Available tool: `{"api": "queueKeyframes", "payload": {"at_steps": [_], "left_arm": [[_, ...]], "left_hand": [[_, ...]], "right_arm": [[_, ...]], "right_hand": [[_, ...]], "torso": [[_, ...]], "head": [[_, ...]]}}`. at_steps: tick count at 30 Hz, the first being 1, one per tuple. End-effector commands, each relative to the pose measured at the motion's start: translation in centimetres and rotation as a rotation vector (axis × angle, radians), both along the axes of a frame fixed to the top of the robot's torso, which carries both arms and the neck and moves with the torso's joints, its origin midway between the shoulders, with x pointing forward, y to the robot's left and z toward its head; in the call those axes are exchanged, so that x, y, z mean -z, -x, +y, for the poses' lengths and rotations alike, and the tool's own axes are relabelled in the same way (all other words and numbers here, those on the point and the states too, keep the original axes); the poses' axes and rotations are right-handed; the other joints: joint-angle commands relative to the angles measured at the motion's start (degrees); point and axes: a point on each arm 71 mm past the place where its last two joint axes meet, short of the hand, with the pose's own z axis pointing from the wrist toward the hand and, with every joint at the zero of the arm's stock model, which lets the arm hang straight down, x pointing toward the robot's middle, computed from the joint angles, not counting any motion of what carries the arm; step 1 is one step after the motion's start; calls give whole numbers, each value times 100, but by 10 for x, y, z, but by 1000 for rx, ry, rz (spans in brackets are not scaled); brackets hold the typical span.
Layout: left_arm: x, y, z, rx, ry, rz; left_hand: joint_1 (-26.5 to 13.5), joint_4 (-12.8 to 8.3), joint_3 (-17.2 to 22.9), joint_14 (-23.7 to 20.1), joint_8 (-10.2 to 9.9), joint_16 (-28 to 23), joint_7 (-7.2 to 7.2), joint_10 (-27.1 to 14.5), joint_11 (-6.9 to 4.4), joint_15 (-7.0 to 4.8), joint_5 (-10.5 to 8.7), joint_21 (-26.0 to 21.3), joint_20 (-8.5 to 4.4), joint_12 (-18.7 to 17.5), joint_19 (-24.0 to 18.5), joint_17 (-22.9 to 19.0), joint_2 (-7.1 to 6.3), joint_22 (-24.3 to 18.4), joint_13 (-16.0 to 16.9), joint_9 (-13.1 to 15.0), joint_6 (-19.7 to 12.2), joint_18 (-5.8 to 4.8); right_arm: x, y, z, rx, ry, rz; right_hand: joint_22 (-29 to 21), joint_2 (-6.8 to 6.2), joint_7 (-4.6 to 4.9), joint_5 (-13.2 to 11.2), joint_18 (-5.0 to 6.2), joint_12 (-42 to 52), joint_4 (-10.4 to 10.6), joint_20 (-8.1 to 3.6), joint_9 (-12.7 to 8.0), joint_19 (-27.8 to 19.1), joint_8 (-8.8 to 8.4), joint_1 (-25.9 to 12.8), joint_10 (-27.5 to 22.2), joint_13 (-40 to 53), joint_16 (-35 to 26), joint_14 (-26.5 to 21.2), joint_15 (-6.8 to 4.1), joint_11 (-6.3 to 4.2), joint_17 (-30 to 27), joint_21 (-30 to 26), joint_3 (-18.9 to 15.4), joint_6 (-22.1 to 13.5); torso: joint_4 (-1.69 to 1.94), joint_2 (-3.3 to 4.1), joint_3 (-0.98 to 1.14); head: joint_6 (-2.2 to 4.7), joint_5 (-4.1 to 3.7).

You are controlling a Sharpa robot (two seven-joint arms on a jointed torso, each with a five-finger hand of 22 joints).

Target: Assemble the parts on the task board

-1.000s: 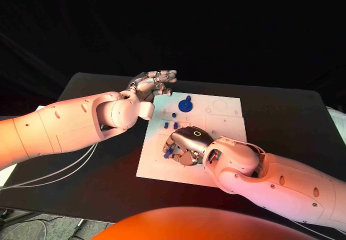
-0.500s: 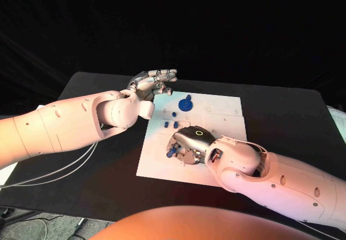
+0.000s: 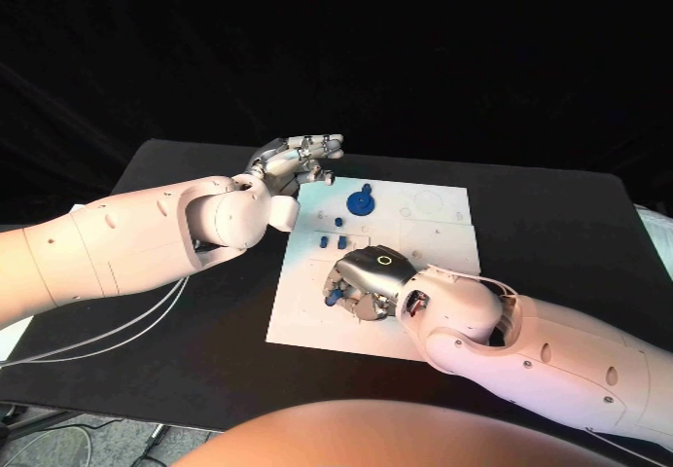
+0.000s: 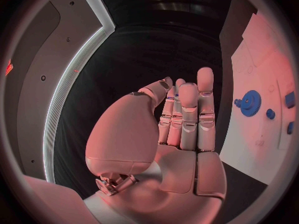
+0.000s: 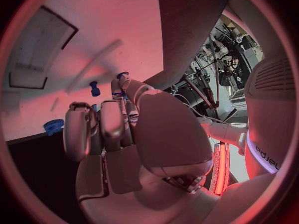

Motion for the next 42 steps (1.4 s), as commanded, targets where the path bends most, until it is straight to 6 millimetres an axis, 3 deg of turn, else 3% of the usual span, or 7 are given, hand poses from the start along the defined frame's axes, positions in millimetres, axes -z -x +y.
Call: {"api": "queueKeyframes", "payload": {"at_steps": [1,11,17,24,37,40,42], "left_arm": [[-1,1,-3,22,6,-10],[-1,1,-3,25,7,-9],[-1,1,-3,28,6,-7],[-1,1,-2,31,5,-6],[0,1,2,25,0,-4],[0,1,3,26,-1,-3],[0,2,3,27,-1,-3]], "left_hand": [[14,-32,10,-43,6,-28,4,-44,-2,-6,-1,-11,-7,37,-28,-5,23,-5,5,-3,-50,92],[14,-32,10,-43,6,-28,4,-44,-2,-6,-1,-11,-7,37,-28,-5,23,-5,5,-3,-50,92],[15,-37,6,-49,6,-34,7,-53,0,-5,-1,-26,-5,43,-32,-19,22,-12,7,-3,-55,94],[15,-37,6,-49,6,-34,7,-53,0,-5,-1,-26,-5,43,-32,-19,22,-12,7,-3,-55,94],[15,-37,6,-49,6,-34,7,-53,0,-5,-1,-26,-5,43,-32,-19,22,-12,7,-3,-55,94],[15,-37,6,-49,6,-34,7,-53,0,-5,-1,-26,-5,43,-32,-19,22,-12,7,-3,-55,94],[15,-37,6,-49,6,-34,7,-53,0,-5,-1,-26,-5,43,-32,-19,22,-12,7,-3,-55,94]], "right_arm": [[7,0,1,2,93,0],[7,3,10,-14,82,-9],[6,1,8,-1,55,-20],[-1,3,0,17,-5,-50],[-50,-10,-70,226,-244,-50],[-55,-17,-101,335,-246,6],[-56,-19,-125,419,-229,44]], "right_hand": [[-1,3,15,15,-34,-11,12,10,11,28,18,-80,76,2,18,150,-26,-67,-12,14,7,43],[-64,-80,78,21,-21,-232,36,58,-41,-23,-153,-318,-190,-50,-6,133,51,21,-66,-37,-8,-205],[-764,-365,203,21,138,-374,50,208,-197,-413,-220,-574,-1507,-126,-152,36,227,264,-288,-594,-195,-1126],[-1030,-407,193,31,197,-305,9,265,-181,-533,-222,-580,-1869,-105,-226,-29,283,322,-407,-819,-456,-1434],[-972,-260,273,131,172,319,154,240,-106,-408,-94,-658,-971,-39,-256,7,209,208,-498,-772,-624,-926],[-313,-288,169,174,34,690,438,151,-84,-61,-12,-963,-179,116,175,163,89,31,74,-245,-728,-716],[120,-375,78,472,-67,922,734,68,-80,152,20,-1327,217,269,519,268,5,-62,525,99,-940,-644]], "torso": [[0,-7,-7],[6,-10,-4],[-2,-6,-1],[-1,-2,5],[-62,-27,4],[-92,-45,-4],[-124,-53,-14]], "head": [[-1,-7],[4,-17],[22,-21],[31,-37],[129,-146],[149,-200],[189,-286]]}}
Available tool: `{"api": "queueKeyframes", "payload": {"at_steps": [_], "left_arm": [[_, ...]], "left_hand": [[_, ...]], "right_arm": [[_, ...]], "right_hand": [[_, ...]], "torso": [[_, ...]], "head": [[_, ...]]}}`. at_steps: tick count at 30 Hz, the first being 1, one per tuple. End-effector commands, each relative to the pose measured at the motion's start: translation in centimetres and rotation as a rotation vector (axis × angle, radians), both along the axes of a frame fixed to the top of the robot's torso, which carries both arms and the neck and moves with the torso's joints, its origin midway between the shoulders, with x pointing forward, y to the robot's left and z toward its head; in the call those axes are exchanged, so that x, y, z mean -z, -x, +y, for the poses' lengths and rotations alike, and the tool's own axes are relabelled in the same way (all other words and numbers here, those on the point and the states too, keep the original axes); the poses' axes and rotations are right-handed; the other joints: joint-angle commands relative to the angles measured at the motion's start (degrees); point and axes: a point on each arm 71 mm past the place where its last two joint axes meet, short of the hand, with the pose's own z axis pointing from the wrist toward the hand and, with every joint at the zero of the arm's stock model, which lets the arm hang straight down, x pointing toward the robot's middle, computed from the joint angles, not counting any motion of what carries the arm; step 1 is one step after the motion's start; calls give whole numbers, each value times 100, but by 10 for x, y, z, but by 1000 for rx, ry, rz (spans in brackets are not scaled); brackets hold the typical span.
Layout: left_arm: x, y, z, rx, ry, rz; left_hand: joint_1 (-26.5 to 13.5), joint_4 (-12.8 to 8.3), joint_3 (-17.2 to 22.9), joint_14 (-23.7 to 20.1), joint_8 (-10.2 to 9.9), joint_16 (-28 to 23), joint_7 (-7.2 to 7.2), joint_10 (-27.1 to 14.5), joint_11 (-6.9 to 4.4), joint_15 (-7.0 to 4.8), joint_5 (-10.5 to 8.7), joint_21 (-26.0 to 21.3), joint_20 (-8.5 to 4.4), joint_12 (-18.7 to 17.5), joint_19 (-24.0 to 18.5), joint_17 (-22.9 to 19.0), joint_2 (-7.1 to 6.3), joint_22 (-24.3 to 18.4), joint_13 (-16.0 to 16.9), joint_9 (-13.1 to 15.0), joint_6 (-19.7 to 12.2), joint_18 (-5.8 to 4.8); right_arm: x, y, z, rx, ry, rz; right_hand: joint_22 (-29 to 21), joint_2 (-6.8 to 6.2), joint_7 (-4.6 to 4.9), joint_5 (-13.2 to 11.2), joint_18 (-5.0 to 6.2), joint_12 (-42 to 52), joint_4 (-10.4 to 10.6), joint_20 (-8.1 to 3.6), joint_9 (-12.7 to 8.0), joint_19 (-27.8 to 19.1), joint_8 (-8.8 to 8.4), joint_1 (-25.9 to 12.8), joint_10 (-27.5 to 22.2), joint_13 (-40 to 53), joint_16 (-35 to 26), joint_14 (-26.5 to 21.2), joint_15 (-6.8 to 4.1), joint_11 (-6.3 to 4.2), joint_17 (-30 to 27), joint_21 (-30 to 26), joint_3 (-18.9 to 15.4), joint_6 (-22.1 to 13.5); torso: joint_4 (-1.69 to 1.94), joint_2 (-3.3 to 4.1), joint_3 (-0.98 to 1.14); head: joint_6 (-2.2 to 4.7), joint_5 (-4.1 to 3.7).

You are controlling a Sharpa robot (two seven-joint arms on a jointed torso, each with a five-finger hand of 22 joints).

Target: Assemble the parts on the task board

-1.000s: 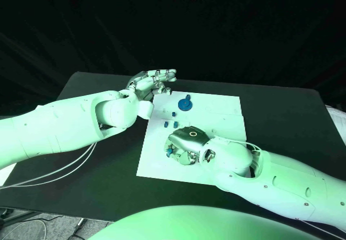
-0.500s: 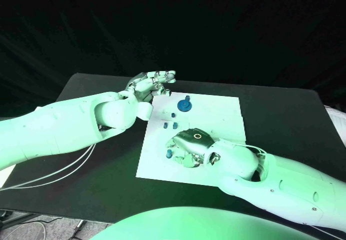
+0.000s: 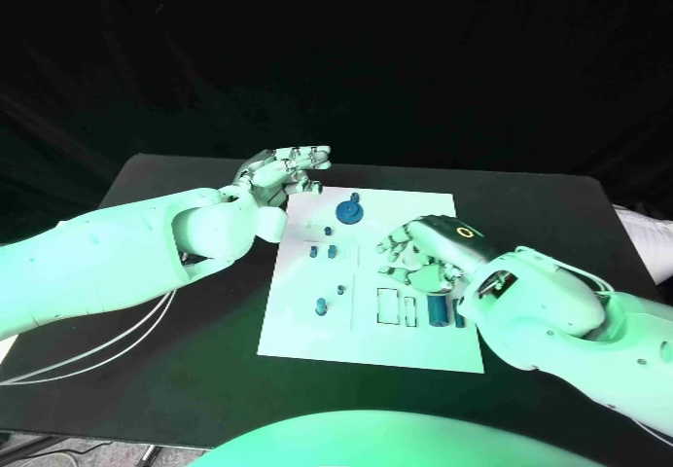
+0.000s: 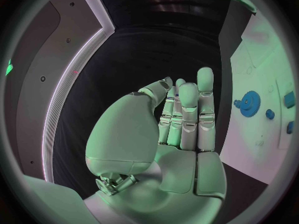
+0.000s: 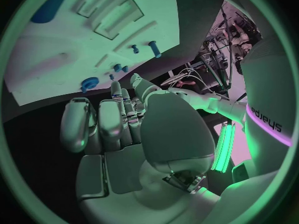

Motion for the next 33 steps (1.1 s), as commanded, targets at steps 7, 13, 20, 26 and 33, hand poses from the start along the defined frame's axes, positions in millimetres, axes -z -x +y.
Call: {"api": "queueKeyframes", "payload": {"at_steps": [7,13,20,26,33], "left_arm": [[-1,3,-2,26,7,-8],[-2,3,-2,30,5,-10],[-1,3,-1,31,2,-11],[-1,3,-1,31,1,-10],[-1,4,0,32,1,-9]], "left_hand": [[15,-37,6,-49,6,-34,-14,-53,0,-5,-1,-26,-5,8,-33,-6,22,-5,8,-3,-35,94],[15,-37,6,-49,6,-34,-14,-53,0,-5,-1,-26,-5,8,-33,-6,22,-5,8,-3,-35,94],[15,-37,6,-49,6,-34,-14,-53,0,-5,-1,-26,-5,8,-33,-6,22,-5,8,-3,-35,94],[15,-37,6,-49,6,-34,-14,-53,0,-5,-1,-26,-5,8,-33,-6,22,-5,8,-3,-35,94],[15,-37,6,-49,6,-34,-14,-53,0,-5,-1,-26,-5,8,-33,-6,22,-5,8,-3,-35,94]], "right_arm": [[13,4,-65,297,20,216],[26,14,-78,344,108,249],[39,19,-79,348,164,272],[44,18,-75,339,185,278],[51,17,-71,330,219,290]], "right_hand": [[761,-147,-288,1066,-246,1668,912,-288,60,343,191,-714,899,1543,537,288,-283,-405,627,611,-1029,211],[892,132,-291,1051,-268,3537,1079,-296,158,373,334,-567,506,3872,705,289,-285,-396,800,709,-1732,175],[893,224,-292,1066,-264,3693,1062,-298,188,367,372,-565,451,4159,717,284,-267,-391,799,708,-1924,154],[909,305,-296,1085,-267,3805,1068,-294,214,372,408,-588,452,4359,737,286,-266,-391,818,719,-2051,156],[930,387,-303,1074,-272,3836,1074,-295,245,380,440,-656,437,4459,753,288,-268,-395,833,734,-2164,168]], "torso": [[-145,-29,-31],[-202,-33,-27],[-187,-37,-28],[-194,-32,-35],[-209,-27,-38]], "head": [[99,-247],[90,-278],[95,-311],[88,-299],[69,-286]]}}
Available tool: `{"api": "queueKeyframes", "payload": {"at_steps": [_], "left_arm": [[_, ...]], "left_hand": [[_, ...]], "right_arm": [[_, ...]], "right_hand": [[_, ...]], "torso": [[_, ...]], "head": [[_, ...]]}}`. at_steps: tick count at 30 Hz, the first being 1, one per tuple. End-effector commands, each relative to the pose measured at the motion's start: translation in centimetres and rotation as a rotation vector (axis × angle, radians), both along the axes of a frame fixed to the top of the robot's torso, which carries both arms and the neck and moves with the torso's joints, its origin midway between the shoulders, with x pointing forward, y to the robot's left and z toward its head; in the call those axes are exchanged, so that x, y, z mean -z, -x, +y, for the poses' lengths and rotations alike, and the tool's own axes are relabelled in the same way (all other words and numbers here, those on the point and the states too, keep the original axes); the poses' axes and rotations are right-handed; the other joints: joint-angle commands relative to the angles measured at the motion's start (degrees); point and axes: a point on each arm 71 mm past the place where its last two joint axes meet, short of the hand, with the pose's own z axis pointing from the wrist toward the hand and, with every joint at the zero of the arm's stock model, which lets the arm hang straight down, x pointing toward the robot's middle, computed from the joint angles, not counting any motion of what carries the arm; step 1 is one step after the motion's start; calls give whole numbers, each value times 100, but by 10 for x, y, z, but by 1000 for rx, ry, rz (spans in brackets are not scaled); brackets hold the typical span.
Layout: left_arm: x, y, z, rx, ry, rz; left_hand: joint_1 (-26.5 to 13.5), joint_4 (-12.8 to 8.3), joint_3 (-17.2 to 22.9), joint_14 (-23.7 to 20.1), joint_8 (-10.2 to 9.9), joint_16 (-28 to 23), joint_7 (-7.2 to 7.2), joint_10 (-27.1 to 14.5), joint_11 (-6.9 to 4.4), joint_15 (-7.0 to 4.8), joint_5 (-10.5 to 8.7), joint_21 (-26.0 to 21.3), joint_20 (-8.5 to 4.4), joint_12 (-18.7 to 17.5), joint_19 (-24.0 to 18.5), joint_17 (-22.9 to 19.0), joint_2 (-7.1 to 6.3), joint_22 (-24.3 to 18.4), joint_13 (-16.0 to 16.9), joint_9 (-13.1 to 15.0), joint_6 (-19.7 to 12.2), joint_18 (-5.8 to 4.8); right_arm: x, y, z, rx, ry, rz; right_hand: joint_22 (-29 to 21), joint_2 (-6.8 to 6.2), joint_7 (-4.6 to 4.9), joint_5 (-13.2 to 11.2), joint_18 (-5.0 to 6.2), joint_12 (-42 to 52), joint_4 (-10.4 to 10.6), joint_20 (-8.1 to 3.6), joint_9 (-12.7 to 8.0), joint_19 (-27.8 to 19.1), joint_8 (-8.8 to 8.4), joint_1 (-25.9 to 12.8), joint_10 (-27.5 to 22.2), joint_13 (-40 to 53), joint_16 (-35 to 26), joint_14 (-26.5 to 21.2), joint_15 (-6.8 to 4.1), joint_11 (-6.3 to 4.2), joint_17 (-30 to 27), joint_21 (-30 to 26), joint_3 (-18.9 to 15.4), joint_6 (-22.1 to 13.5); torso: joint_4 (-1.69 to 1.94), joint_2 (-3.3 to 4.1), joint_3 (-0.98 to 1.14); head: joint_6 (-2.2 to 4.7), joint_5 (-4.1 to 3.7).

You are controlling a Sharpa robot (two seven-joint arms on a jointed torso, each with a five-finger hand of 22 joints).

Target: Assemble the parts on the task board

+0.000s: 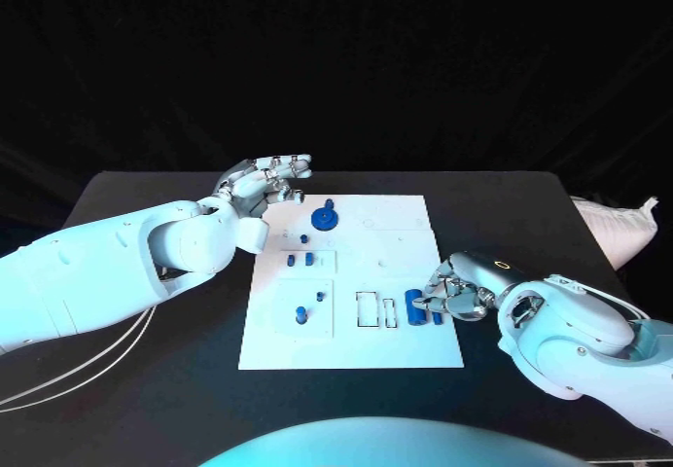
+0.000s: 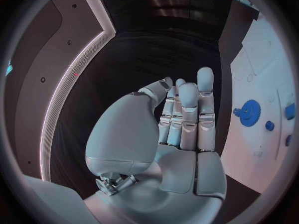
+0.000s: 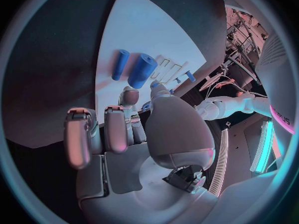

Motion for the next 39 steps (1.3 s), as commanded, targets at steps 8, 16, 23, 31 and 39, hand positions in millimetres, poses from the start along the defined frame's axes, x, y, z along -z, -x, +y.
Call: {"api": "queueKeyframes", "payload": {"at_steps": [8,16,23,31,39], "left_arm": [[-1,1,-3,26,10,-7],[0,1,-2,26,9,-5],[0,1,-2,30,7,-4],[0,2,-2,33,6,-4],[1,2,-2,37,7,-2]], "left_hand": [[15,-37,6,-49,6,-34,-13,-53,0,-5,-1,-26,-5,8,-33,-7,22,-6,9,-3,-35,93],[15,-37,6,-49,6,-34,-13,-53,0,-5,-1,-26,-5,8,-33,-7,22,-6,9,-3,-35,93],[9,-43,-5,-59,10,-36,-6,-84,8,1,-2,-50,0,31,-39,-20,28,-17,15,-2,-50,95],[9,-43,-5,-59,10,-36,-6,-84,8,1,-2,-50,0,31,-39,-20,28,-17,15,-2,-50,95],[9,-43,-5,-59,10,-36,-6,-84,8,1,-2,-50,0,31,-39,-20,28,-17,15,-2,-50,95]], "right_arm": [[14,-1,8,-23,67,31],[27,-2,13,-37,98,64],[33,-1,19,-41,91,73],[29,-1,20,4,9,37],[10,5,27,61,-162,-16]], "right_hand": [[670,149,-12,68,-48,69,-10,-16,38,174,51,38,-37,115,30,277,2,-15,15,43,-91,-10],[684,224,-28,120,-50,137,-35,-24,94,177,96,245,-16,274,44,277,-10,-30,22,52,-141,19],[705,350,-52,115,-54,213,-107,-42,176,184,153,617,33,451,56,275,-32,-56,27,65,-121,70],[737,553,-88,68,-61,398,-119,-61,258,199,212,851,178,692,83,281,-56,-90,67,86,-17,145],[781,581,-119,390,-72,482,-19,-88,346,223,242,794,282,833,138,296,-81,-118,147,119,-62,192]], "torso": [[10,1,-7],[6,4,-2],[-2,0,-9],[-11,-1,-5],[-6,-5,-6]], "head": [[-32,9],[-65,46],[-77,68],[-71,80],[-58,63]]}}
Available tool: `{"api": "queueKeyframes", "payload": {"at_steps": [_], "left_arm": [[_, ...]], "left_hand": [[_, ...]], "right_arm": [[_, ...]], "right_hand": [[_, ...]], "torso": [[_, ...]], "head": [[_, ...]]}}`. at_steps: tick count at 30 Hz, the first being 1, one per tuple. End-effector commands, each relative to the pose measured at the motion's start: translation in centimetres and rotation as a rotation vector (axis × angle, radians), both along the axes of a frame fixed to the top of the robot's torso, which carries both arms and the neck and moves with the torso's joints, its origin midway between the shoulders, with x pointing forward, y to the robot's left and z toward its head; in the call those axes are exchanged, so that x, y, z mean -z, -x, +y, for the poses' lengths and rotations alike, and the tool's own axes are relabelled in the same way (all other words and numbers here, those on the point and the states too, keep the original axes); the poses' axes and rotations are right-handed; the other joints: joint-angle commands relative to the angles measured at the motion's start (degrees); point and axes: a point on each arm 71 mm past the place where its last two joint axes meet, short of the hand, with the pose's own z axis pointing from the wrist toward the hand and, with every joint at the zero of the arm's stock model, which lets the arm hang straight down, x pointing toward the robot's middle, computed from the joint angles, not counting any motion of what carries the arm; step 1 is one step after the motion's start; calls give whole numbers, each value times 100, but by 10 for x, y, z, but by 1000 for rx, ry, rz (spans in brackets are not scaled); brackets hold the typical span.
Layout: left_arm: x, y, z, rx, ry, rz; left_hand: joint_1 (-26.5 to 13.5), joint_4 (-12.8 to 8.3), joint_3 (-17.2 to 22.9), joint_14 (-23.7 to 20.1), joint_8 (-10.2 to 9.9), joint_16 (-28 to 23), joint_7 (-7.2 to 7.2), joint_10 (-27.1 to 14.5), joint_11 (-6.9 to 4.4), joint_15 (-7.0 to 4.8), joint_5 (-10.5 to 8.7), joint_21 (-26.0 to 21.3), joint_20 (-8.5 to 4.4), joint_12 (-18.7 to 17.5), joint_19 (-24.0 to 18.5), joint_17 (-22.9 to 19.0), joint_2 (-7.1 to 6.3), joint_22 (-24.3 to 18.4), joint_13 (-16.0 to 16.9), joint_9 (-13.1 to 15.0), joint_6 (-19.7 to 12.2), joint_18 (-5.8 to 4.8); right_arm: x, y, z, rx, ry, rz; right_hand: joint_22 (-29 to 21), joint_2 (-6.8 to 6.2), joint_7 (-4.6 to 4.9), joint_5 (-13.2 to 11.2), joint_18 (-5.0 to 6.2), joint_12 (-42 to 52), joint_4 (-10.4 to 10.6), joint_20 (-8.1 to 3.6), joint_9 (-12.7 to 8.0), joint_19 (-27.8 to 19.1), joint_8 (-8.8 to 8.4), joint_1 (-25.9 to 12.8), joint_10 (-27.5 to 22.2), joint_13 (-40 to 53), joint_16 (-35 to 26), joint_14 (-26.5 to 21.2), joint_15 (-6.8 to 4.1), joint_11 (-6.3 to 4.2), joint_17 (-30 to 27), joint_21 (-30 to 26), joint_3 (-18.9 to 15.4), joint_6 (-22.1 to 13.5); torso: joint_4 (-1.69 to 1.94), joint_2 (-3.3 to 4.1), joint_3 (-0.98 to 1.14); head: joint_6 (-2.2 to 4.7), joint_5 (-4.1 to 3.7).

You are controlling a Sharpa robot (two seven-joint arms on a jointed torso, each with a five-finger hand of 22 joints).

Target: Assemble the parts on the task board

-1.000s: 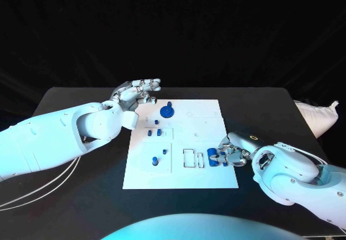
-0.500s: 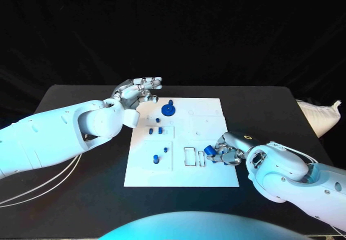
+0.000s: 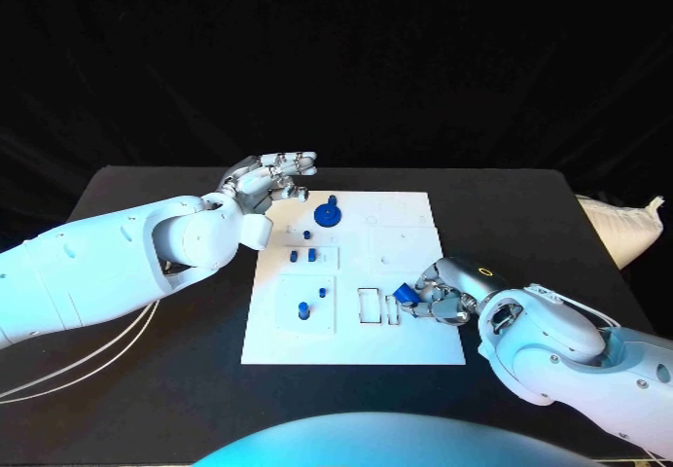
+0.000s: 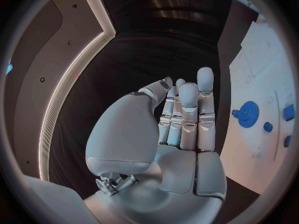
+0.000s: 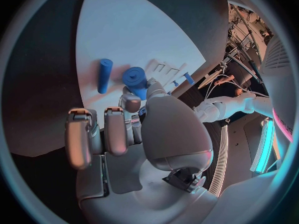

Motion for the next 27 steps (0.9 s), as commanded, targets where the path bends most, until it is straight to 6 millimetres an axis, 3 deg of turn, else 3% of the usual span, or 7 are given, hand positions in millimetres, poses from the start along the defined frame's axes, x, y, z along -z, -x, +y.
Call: {"api": "queueKeyframes", "payload": {"at_steps": [1,5,11,16,21,27], "left_arm": [[-1,1,-3,25,9,-7],[0,2,-4,28,9,-6],[0,2,-4,32,9,-7],[0,2,-5,35,10,-6],[0,2,-6,39,11,-5],[0,2,-6,40,9,-5]], "left_hand": [[9,-43,-6,-44,10,-36,-6,-31,-2,-14,-2,-19,0,32,-39,-5,28,-5,6,-2,-50,96],[9,-43,-6,-44,10,-36,-6,-31,-2,-14,-2,-19,0,32,-39,-5,28,-5,6,-2,-50,96],[9,-43,-6,-44,10,-36,-6,-31,-2,-14,-2,-19,0,32,-39,-5,28,-5,6,-2,-50,96],[9,-43,-6,-44,10,-36,-6,-31,-2,-14,-2,-19,0,32,-39,-5,28,-5,6,-2,-50,96],[-10,-35,-16,-50,14,-36,-1,-51,5,-9,0,-33,5,49,-42,-12,37,-12,10,-2,-61,96],[-10,-35,-16,-50,14,-36,-1,-51,5,-9,0,-33,5,49,-42,-12,37,-12,10,-2,-61,96]], "right_arm": [[-9,2,3,60,-115,-16],[-10,4,7,61,-141,18],[-6,5,17,26,-129,97],[-2,6,27,-23,-96,150],[1,6,34,-61,-62,177],[-1,2,38,-64,-51,126]], "right_hand": [[784,180,-49,115,-72,30,59,-48,163,222,64,45,67,21,23,295,-43,-7,13,36,-21,79],[786,194,-50,170,-72,21,68,-51,179,223,62,4,73,29,26,295,-44,-8,14,37,-37,81],[789,229,-66,296,-73,-55,61,-58,219,224,62,-26,65,-8,22,291,-53,-20,3,39,-44,107],[793,298,-72,381,-74,-105,78,-62,288,225,37,-332,102,0,25,289,-56,-22,0,40,-170,142],[784,376,-101,138,-71,-135,75,-64,379,219,36,-614,139,29,0,279,-69,-43,-48,31,-340,210],[783,408,-117,-35,-70,-195,76,-77,462,218,24,-763,149,28,-4,278,-82,-56,-55,28,-487,233]], "torso": [[6,1,-3],[21,3,-7],[8,5,-9],[14,7,-6],[12,5,-7],[-1,1,-6]], "head": [[8,-19],[5,-18],[-1,1],[-13,10],[-53,35],[-41,53]]}}
